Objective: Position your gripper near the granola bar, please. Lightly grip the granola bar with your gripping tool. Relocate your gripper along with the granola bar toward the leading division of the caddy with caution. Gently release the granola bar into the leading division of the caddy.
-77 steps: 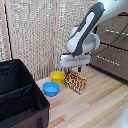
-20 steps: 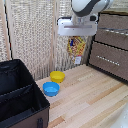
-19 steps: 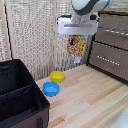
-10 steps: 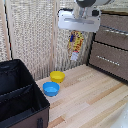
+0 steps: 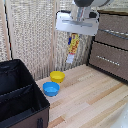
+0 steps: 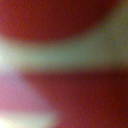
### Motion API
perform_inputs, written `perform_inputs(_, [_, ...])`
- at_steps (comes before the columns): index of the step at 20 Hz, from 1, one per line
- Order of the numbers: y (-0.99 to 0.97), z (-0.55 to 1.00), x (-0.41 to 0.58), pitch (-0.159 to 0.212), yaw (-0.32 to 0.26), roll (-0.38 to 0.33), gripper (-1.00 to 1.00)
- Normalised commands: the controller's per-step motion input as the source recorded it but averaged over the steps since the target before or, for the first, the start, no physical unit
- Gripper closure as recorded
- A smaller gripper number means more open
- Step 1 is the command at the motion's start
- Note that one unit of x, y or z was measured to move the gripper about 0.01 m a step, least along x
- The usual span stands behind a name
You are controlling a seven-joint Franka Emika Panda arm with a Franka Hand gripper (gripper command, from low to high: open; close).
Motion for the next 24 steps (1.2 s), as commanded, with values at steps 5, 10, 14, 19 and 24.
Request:
perform_inputs(5, [0.77,0.14,0.0,0.095,-0.056,0.0,1.0])
perform_inputs(10, [0.76,0.19,0.0,0.074,-0.069,0.0,1.0])
perform_inputs(14, [0.75,0.19,0.0,0.07,-0.073,0.0,1.0])
perform_inputs(19, [0.68,0.26,-0.049,0.051,-0.095,-0.008,1.0])
perform_inputs(24, [0.63,0.36,-0.067,0.018,-0.115,-0.015,1.0])
